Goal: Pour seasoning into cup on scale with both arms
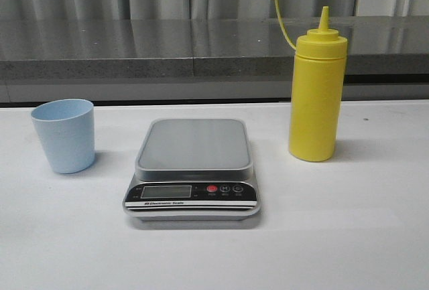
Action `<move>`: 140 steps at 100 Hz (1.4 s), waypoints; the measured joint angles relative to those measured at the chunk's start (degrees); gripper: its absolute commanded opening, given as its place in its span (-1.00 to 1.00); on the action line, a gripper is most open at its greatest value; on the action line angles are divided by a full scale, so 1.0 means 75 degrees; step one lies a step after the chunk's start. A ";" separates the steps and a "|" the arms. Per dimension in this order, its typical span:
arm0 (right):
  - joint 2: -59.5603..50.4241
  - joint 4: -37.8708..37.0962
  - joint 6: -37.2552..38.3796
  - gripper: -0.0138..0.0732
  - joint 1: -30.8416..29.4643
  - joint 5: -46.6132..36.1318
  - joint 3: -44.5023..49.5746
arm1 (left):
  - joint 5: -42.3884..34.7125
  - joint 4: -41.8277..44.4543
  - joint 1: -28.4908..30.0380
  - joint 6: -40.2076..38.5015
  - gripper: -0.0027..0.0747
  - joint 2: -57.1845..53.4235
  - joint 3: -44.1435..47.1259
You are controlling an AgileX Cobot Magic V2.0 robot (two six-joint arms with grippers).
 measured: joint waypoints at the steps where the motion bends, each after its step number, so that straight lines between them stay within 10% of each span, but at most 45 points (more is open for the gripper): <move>1: 0.0000 0.0000 0.0000 -0.84 0.0000 0.0000 0.0000 | 0.0000 0.0004 0.0000 0.0000 -0.98 0.0000 0.0000; 80: 0.0000 0.0000 0.0000 -0.84 0.0000 0.0000 0.0000 | -0.0351 -0.0121 0.0030 0.0000 -0.99 0.0000 -0.0099; 140: 0.0000 0.0000 0.0000 -0.84 0.0000 0.0000 0.0000 | 0.2520 -0.0121 0.0030 0.0000 -0.98 0.3435 -0.4223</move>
